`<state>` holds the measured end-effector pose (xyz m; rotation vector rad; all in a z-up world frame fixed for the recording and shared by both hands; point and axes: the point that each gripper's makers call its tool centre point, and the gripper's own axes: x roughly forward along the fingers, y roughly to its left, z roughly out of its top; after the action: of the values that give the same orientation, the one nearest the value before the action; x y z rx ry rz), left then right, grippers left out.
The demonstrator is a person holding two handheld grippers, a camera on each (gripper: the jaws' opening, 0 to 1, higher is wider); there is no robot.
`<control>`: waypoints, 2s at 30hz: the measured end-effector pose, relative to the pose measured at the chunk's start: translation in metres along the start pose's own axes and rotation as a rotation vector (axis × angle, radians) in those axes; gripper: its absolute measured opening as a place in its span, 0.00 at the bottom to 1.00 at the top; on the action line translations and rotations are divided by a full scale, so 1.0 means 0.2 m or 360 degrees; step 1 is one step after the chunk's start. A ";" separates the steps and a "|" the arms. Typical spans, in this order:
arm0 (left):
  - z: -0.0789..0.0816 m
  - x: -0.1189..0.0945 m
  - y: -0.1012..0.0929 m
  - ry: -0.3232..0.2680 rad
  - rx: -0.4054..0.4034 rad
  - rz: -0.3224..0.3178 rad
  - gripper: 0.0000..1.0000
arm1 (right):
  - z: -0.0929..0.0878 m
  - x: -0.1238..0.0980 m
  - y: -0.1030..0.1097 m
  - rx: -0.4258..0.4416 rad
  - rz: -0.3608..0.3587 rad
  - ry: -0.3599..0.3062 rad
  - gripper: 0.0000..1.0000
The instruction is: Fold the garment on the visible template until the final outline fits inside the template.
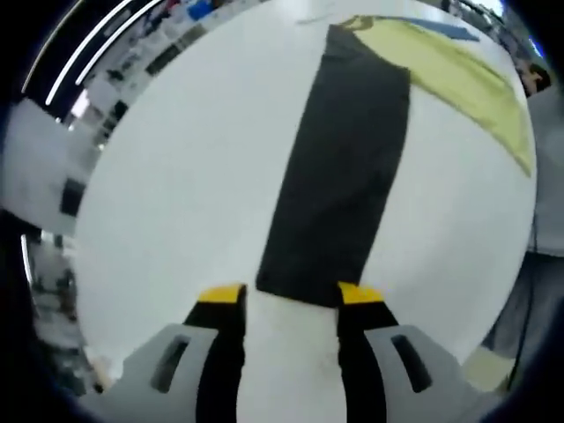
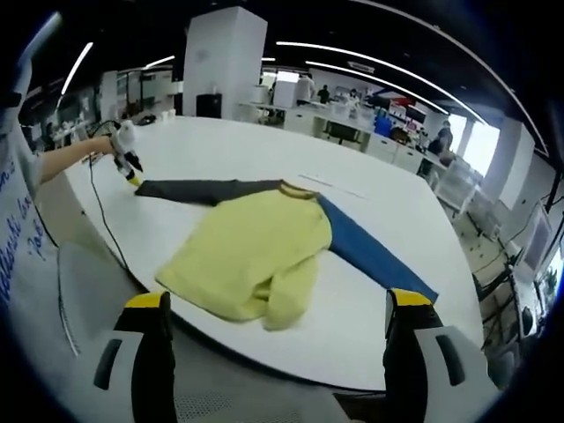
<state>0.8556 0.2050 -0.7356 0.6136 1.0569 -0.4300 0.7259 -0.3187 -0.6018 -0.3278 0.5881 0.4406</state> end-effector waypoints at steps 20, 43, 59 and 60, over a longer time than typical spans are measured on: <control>0.18 -0.25 -0.25 -0.0321 -0.0150 -0.0092 0.70 | -0.04 0.03 -0.12 -0.0056 0.0096 -0.0034 1.00; 0.36 -0.43 -0.55 -0.0623 -0.0254 -0.0172 0.95 | -0.11 -0.01 -0.26 -0.0159 0.0214 -0.0065 1.00; 0.53 -0.64 -0.85 -0.0797 -0.0272 -0.0201 1.00 | -0.16 -0.04 -0.30 -0.0245 0.0280 -0.0090 1.00; 0.54 -0.65 -0.87 -0.0809 -0.0277 -0.0202 1.00 | -0.16 -0.05 -0.30 -0.0250 0.0282 -0.0090 1.00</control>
<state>0.7659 0.0082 -0.6257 0.2590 0.6384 -0.5625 0.7333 -0.3872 -0.6112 -0.4135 0.5303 0.6665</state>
